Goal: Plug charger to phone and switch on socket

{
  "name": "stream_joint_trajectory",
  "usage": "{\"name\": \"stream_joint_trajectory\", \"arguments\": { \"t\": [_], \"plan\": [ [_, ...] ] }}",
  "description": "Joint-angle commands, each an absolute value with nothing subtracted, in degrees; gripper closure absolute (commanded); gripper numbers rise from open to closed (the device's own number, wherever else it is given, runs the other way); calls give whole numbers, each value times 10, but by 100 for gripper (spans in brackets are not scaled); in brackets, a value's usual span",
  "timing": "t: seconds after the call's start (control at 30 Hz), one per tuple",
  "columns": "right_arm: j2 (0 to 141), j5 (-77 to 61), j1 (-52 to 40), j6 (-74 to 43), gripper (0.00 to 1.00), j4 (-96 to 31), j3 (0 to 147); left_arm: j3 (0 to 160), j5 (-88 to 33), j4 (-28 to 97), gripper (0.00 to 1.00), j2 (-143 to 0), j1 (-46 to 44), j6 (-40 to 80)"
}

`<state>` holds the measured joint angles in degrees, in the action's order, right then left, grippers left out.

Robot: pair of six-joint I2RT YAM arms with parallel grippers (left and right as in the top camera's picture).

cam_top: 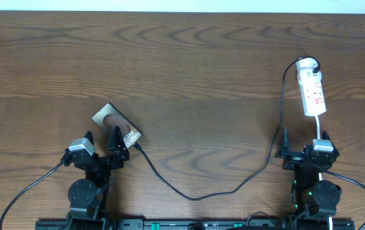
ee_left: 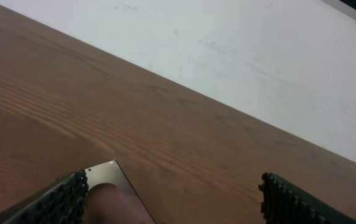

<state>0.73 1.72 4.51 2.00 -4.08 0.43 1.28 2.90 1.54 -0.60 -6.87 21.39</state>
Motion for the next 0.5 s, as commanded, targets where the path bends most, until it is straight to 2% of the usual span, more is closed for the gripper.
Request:
{"name": "stream_joint_trajectory", "arguments": {
  "t": [0.0, 0.47],
  "plan": [
    [3, 10, 40, 25, 1, -45, 3, 3, 35, 39, 14, -2, -70, 216],
    [3, 10, 40, 22, 1, -43, 3, 3, 35, 39, 14, -2, -70, 216]
  ]
}}
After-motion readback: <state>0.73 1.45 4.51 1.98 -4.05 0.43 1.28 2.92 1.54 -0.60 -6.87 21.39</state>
